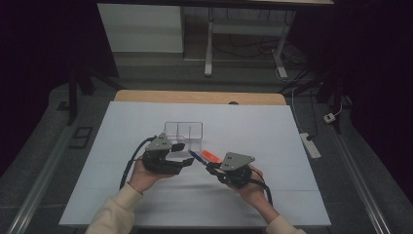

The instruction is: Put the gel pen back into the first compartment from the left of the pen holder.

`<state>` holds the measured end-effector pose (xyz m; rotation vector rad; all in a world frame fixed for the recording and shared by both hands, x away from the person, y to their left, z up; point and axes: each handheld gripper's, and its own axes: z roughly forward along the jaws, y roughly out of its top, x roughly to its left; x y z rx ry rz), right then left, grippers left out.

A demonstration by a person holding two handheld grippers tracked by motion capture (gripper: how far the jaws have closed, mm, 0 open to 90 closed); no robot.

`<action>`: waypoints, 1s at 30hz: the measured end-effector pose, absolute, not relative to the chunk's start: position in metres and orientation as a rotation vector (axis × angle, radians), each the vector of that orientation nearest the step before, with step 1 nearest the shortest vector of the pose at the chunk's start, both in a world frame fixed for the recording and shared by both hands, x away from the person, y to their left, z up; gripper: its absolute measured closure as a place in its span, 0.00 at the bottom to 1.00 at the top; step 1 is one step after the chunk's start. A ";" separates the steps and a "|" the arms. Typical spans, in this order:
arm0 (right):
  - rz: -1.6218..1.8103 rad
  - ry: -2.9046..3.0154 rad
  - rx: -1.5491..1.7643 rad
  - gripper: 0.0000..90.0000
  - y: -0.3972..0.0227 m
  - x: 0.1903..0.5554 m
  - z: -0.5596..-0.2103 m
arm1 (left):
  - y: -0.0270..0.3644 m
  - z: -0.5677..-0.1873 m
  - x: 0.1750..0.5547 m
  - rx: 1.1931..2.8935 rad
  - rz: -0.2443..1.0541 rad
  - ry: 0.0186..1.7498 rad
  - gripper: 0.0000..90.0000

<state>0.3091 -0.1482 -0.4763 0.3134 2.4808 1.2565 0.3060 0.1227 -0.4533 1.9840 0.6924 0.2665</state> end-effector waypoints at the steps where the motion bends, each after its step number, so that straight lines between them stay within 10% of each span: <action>1: 1.260 2.480 0.315 0.86 -0.148 0.309 -0.476 | 0.122 -0.454 0.306 1.983 0.264 0.692 0.39; 10: 1.270 2.477 0.321 0.86 -0.145 0.308 -0.479 | 0.114 -0.457 0.307 1.967 0.209 0.672 0.44; 30: 1.195 2.498 0.259 0.87 -0.138 0.304 -0.489 | 0.110 -0.459 0.310 1.940 0.038 0.596 0.88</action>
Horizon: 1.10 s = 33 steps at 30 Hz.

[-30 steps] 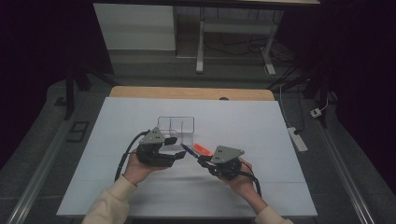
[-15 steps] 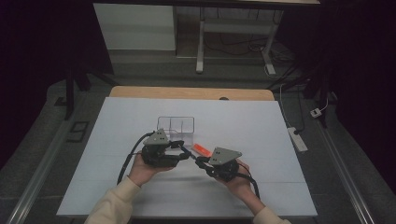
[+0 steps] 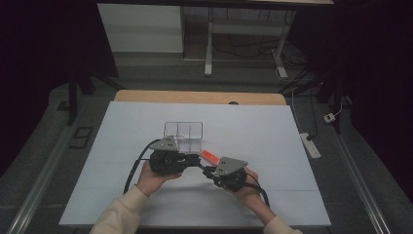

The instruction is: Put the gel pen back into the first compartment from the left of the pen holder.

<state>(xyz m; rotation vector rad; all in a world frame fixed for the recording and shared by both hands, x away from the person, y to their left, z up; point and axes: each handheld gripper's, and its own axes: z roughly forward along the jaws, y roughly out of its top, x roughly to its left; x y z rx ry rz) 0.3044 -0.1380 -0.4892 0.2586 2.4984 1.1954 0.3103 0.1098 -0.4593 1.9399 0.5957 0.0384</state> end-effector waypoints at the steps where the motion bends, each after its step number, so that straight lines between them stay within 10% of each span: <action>1: 1.199 2.498 0.256 0.87 -0.138 0.304 -0.489 | 0.110 -0.459 0.310 1.939 0.035 0.595 0.88; 33: 1.294 2.442 0.561 0.48 -0.178 0.306 -0.472 | 0.126 -0.442 0.306 1.899 0.112 0.634 0.88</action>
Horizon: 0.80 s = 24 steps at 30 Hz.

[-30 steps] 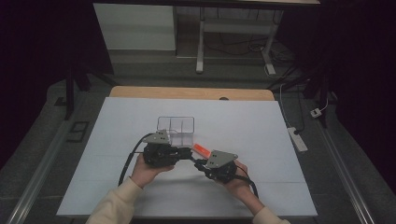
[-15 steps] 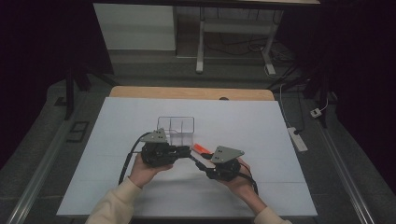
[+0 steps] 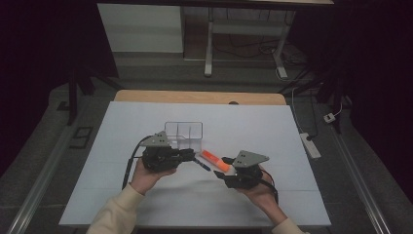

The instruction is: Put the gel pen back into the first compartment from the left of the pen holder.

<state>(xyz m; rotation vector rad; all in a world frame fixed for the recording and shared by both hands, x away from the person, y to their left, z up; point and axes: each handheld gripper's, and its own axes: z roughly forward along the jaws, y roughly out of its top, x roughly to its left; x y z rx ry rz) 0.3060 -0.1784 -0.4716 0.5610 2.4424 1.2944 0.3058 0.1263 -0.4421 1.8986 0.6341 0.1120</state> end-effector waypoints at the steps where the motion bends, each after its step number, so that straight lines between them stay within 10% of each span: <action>1: 1.290 2.443 0.570 0.47 -0.181 0.307 -0.472 | 0.127 -0.442 0.306 1.897 0.116 0.635 0.88; 24: 1.218 2.375 0.720 0.38 -0.229 0.297 -0.479 | 0.143 -0.428 0.305 1.871 0.189 0.651 0.88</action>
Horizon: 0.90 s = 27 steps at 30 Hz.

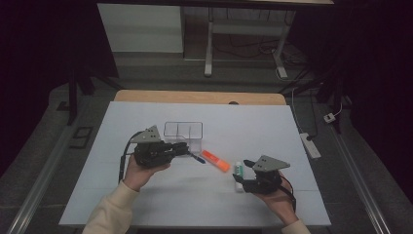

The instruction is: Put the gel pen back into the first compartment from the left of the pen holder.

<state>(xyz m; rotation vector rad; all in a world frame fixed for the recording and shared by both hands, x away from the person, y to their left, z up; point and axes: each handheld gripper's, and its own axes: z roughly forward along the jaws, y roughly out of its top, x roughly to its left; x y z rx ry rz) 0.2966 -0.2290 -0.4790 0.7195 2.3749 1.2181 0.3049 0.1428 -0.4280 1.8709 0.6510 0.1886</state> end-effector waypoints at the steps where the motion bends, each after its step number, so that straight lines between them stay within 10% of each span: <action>1: 1.213 2.374 0.721 0.38 -0.230 0.296 -0.479 | 0.143 -0.428 0.305 1.874 0.195 0.655 0.88; 27: 1.234 2.313 0.802 0.38 -0.260 0.295 -0.485 | 0.181 -0.413 0.307 1.795 0.291 0.737 0.88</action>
